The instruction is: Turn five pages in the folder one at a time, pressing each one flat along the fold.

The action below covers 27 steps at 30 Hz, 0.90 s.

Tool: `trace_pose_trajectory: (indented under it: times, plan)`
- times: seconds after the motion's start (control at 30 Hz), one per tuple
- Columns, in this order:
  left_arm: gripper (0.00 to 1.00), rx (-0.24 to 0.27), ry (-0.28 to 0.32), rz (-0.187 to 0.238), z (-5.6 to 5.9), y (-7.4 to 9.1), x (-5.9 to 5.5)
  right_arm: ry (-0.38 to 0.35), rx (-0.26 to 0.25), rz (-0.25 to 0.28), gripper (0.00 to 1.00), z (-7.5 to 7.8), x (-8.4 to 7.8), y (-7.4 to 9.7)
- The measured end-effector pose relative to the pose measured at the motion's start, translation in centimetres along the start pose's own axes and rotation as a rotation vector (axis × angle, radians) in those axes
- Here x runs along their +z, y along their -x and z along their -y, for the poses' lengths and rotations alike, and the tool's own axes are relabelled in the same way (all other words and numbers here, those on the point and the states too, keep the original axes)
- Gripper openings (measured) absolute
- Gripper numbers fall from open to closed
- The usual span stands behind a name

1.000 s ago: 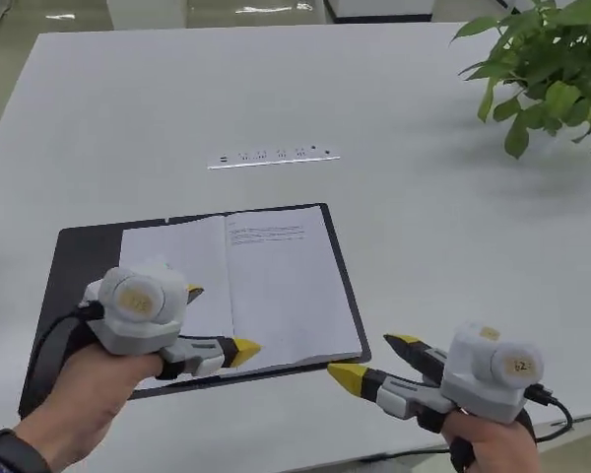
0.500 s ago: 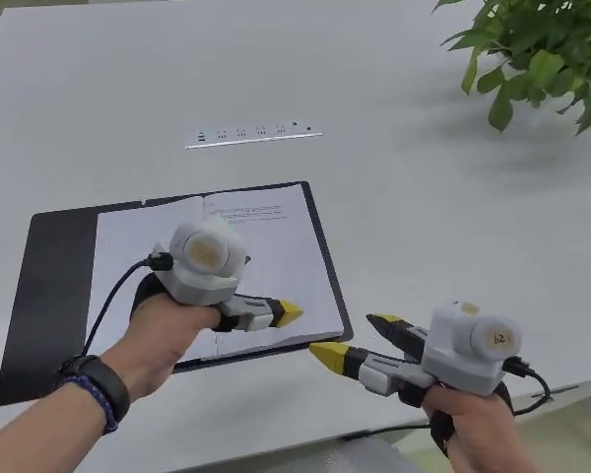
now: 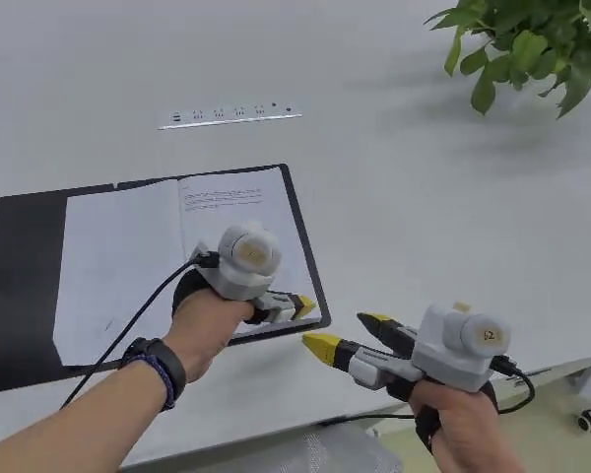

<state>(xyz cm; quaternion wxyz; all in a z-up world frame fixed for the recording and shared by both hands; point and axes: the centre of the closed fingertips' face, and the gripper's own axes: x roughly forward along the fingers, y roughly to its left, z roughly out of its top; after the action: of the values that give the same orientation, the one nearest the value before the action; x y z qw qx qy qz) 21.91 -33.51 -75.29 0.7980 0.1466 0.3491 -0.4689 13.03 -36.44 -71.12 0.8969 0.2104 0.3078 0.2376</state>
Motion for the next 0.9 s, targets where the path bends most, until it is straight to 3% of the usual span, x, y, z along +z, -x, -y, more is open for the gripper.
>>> trace_pose_trajectory:
  times: [0.13,0.27,0.33,0.53,0.9]
  plan:
    - [0.64,0.010,-0.020,-0.015,-0.1,-0.8,-0.7,-0.018,-0.009,0.010,0.69,0.5,0.2,0.3]
    - [0.63,0.023,-0.066,-0.065,-0.3,-1.4,-2.3,-0.031,-0.009,0.021,0.69,0.6,0.7,0.4]
    - [0.62,0.026,-0.071,-0.066,-0.4,-1.5,-2.7,-0.037,-0.007,0.031,0.69,0.5,1.0,0.3]
    - [0.61,0.023,-0.061,-0.023,-0.5,-1.4,-2.6,-0.036,0.005,0.029,0.68,0.5,1.6,-0.9]
    - [0.49,0.026,-0.024,-0.003,-1.6,-1.2,-2.4,-0.031,0.038,0.027,0.62,0.8,3.0,-4.3]
